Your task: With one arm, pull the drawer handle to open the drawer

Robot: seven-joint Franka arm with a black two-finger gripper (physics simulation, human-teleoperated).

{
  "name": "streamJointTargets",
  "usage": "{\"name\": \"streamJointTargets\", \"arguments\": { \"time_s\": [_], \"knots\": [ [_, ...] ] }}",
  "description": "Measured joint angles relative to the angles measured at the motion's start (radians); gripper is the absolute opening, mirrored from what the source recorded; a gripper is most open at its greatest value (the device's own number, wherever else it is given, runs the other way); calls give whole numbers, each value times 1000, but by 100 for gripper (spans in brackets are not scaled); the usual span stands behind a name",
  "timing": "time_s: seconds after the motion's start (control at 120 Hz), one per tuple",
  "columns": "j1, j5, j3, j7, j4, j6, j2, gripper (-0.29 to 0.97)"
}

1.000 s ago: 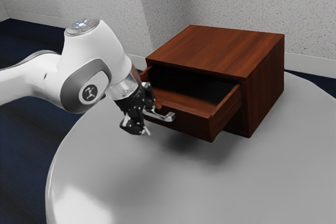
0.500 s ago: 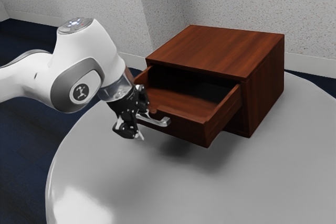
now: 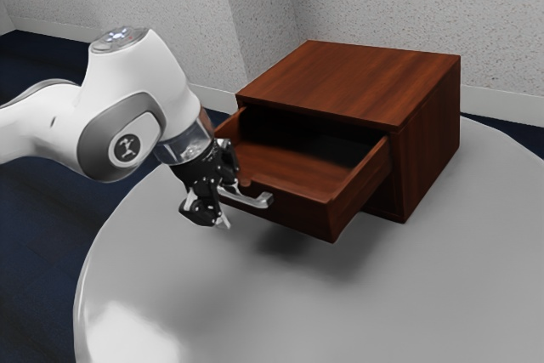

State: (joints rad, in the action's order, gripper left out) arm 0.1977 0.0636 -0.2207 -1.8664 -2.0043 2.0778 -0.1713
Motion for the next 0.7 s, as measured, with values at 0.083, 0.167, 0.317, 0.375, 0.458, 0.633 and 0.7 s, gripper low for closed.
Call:
{"name": "streamJointTargets", "arguments": {
  "time_s": [0.083, 0.167, 0.317, 0.375, 0.458, 0.633, 0.7],
  "knots": [
    [0, 0, 0, -1, 0, -2, 0, 32],
    [-1, 0, 3, -1, 1, -8, 0, 32],
    [-2, 8, 6, 0, 6, -26, 1, 32],
    [-1, 11, 7, 2, 9, -35, 0, 32],
    [-1, 14, 7, 3, 14, -46, 1, 32],
    [-4, 17, 12, 8, 25, -64, 1, 34],
    [-4, 17, 15, 10, 29, -68, 1, 35]
  ]
}}
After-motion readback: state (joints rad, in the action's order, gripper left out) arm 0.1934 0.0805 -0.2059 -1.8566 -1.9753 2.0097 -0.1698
